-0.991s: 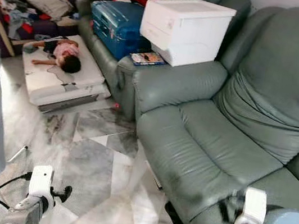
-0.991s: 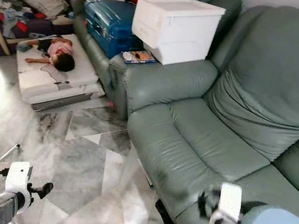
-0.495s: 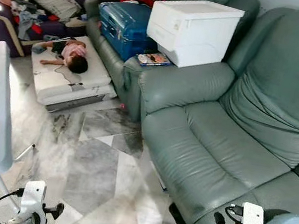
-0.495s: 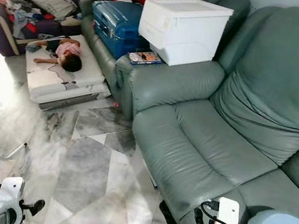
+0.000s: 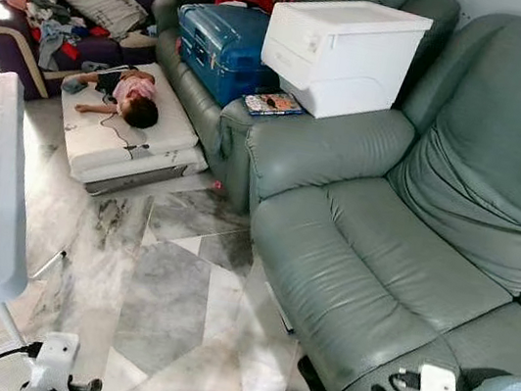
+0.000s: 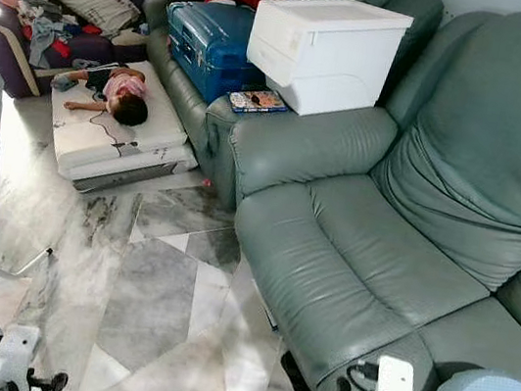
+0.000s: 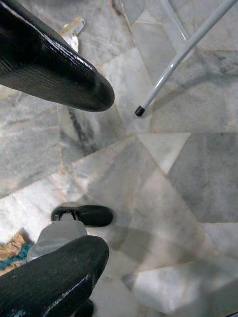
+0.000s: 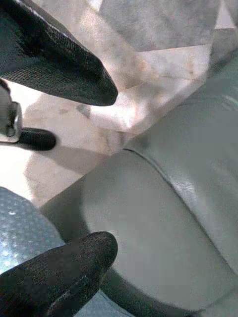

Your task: Picking trash to rubbish bin

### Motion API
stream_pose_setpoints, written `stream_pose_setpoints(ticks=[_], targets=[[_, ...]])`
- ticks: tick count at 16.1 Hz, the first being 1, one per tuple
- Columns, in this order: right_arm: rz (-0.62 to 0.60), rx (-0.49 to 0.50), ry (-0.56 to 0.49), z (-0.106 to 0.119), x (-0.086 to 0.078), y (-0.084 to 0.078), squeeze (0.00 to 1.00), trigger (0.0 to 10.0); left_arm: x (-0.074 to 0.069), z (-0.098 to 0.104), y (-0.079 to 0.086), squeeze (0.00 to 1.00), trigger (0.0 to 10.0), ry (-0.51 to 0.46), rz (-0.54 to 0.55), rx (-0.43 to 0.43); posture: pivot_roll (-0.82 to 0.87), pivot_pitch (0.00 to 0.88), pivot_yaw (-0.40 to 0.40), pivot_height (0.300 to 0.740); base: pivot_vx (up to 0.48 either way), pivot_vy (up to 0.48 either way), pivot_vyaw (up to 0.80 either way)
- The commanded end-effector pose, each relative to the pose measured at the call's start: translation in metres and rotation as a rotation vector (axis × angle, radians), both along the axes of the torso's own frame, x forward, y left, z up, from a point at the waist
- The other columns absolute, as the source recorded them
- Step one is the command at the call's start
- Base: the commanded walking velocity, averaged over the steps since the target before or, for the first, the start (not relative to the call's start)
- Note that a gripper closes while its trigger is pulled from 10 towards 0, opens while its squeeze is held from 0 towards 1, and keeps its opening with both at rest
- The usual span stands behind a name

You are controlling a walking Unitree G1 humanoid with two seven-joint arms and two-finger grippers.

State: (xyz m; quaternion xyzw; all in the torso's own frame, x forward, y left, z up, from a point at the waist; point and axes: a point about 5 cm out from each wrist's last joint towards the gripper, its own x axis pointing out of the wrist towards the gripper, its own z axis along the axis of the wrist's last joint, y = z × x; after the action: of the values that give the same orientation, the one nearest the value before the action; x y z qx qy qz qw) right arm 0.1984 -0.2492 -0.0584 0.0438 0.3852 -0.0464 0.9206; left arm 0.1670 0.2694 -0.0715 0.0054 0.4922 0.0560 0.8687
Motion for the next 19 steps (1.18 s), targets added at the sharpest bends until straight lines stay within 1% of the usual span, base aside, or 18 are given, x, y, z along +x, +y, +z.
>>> stream_pose_setpoints(ticks=[1, 4, 5, 7, 8, 9, 11, 14, 16, 17, 19], targets=[[0.007, -0.011, 0.008, -0.002, -0.002, 0.002, 0.0, 10.0, -0.002, 0.0, 0.001, 0.0, 10.0, 0.011, -0.02, 0.017, 0.07, 0.0, 0.052, 0.74, 0.0, 0.0, 0.0], [0.0, -0.013, 0.023, -0.004, -0.003, 0.005, 0.0, 10.0, -0.002, -0.003, -0.005, 0.0, 10.0, 0.024, -0.049, 0.041, 0.07, 0.0, 0.053, 0.74, 0.0, 0.0, 0.0], [-0.003, -0.011, 0.023, -0.004, -0.002, 0.007, 0.0, 10.0, 0.0, -0.003, -0.006, 0.0, 10.0, 0.017, -0.054, 0.06, 0.06, 0.0, 0.052, 0.74, 0.0, 0.0, 0.0], [-0.003, -0.003, 0.011, -0.002, 0.006, 0.012, 0.0, 10.0, 0.009, 0.0, -0.011, 0.0, 10.0, -0.015, -0.065, 0.081, 0.06, 0.0, 0.053, 0.74, 0.0, 0.0, 0.0], [-0.006, -0.003, 0.01, 0.0, 0.013, 0.016, 0.0, 10.0, 0.016, 0.0, -0.018, 0.0, 10.0, -0.019, -0.071, 0.084, 0.05, 0.0, 0.047, 0.74, 0.0, 0.0, 0.0], [-0.007, -0.002, 0.011, 0.001, 0.014, 0.017, 0.0, 10.0, 0.017, 0.001, -0.02, 0.0, 10.0, -0.019, -0.074, 0.082, 0.05, 0.0, 0.047, 0.74, 0.0, 0.0, 0.0], [0.023, -0.016, 0.016, 0.003, 0.023, 0.025, 0.0, 10.0, 0.042, 0.009, -0.036, 0.0, 10.0, -0.066, -0.09, 0.061, 0.06, 0.023, 0.036, 0.74, 0.0, 0.0, 0.0], [0.022, -0.01, 0.01, 0.007, 0.034, 0.034, 0.0, 10.0, 0.068, 0.019, -0.057, 0.0, 10.0, -0.1, -0.145, 0.046, 0.06, 0.024, 0.033, 0.74, 0.0, 0.0, 0.0], [0.013, -0.014, 0.013, 0.008, 0.036, 0.035, 0.0, 10.0, 0.079, 0.023, -0.073, 0.0, 10.0, -0.103, -0.164, 0.036, 0.05, 0.019, 0.038, 0.74, 0.0, 0.0, 0.0], [0.017, -0.031, 0.033, 0.006, 0.033, 0.035, 0.0, 10.0, 0.08, 0.024, -0.078, 0.0, 10.0, -0.102, -0.167, 0.032, 0.05, 0.019, 0.039, 0.74, 0.0, 0.0, 0.0], [0.007, -0.027, 0.04, 0.004, 0.031, 0.035, 0.0, 10.0, 0.081, 0.023, -0.079, 0.0, 10.0, -0.102, -0.166, 0.033, 0.04, 0.018, 0.041, 0.74, 0.0, 0.0, 0.0]])
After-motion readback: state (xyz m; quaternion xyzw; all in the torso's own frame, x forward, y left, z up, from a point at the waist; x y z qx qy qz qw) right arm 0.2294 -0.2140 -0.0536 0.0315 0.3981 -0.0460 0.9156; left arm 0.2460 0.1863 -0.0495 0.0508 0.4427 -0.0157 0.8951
